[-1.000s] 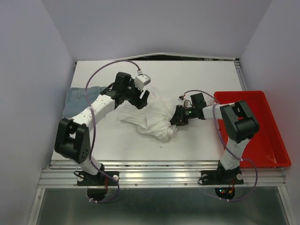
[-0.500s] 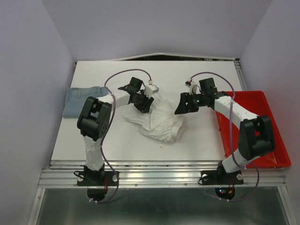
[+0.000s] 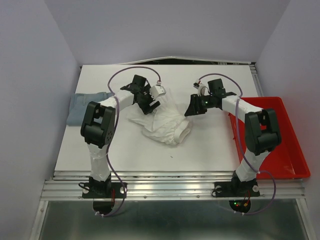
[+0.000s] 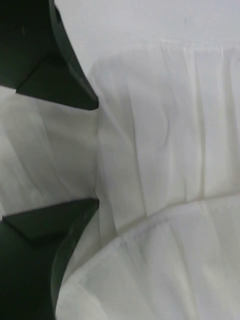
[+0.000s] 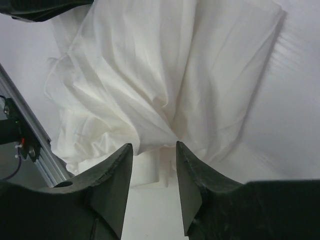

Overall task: Fold and stack the skirts
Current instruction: Fold the skirt

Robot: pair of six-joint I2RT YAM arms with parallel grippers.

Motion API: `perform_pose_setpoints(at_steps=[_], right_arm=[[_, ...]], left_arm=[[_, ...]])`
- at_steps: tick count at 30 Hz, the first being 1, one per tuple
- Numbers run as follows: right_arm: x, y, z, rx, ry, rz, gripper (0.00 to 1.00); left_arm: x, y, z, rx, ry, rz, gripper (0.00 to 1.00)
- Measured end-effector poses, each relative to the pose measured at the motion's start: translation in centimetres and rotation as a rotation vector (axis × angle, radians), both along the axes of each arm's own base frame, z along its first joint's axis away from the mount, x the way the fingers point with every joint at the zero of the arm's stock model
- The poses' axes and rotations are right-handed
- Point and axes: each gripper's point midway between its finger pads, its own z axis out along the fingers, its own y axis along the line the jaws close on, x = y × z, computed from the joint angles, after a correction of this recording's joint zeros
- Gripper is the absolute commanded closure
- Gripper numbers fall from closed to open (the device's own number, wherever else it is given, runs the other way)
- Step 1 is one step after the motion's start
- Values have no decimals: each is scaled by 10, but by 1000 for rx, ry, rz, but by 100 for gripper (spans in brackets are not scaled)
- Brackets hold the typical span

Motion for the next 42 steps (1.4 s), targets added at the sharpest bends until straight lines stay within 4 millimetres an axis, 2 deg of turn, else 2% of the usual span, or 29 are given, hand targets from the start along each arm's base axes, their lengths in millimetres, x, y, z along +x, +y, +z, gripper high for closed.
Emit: perform_pose_setpoints(at_steps=[1,4,7,9,11,13,18,21,23,28,29,30,32,34,37,40,42], right_arm=[[0,5,2,15,-7,10,55],[-5,20,3,48,-23,48,55],[-34,36,-20,58,33,88,60],[-57,42,-37,50,92,110,61],[-75,49,-49,48,143,132,62],[-88,54,-53,60,179,149,62],[-115,70,-45,77,209,223,52],[-128,75,-19,84,163,272,51],[-132,76,4,86,118,293,49],[-105,81,66,108,-82,292,44],[-101,82,72,110,-105,293,44],[-94,85,82,115,-143,296,45],[-85,90,86,125,-159,301,47],[-75,98,81,139,-152,310,48],[-60,112,58,155,-100,328,51],[-50,123,9,150,3,334,54],[-51,123,-23,132,76,331,56]], left_arm=[[2,5,6,-1,-12,3,1],[9,20,46,-18,-97,13,1],[5,25,112,-56,-227,9,1],[-5,24,151,-89,-292,-5,2],[-14,23,177,-116,-335,-13,2],[-29,24,191,-143,-366,-20,2],[-71,30,182,-180,-276,-10,2],[-93,29,170,-181,-210,-56,1],[-115,29,157,-148,-212,-99,2],[-199,23,121,-64,-304,-276,2],[-212,23,115,-56,-331,-310,2],[-220,24,111,-51,-354,-327,2],[-232,26,100,-33,-387,-353,2],[-236,25,92,-13,-409,-366,2],[-240,11,85,13,-482,-393,2],[-258,-13,70,40,-542,-491,2],[-268,-21,57,67,-550,-535,2]])
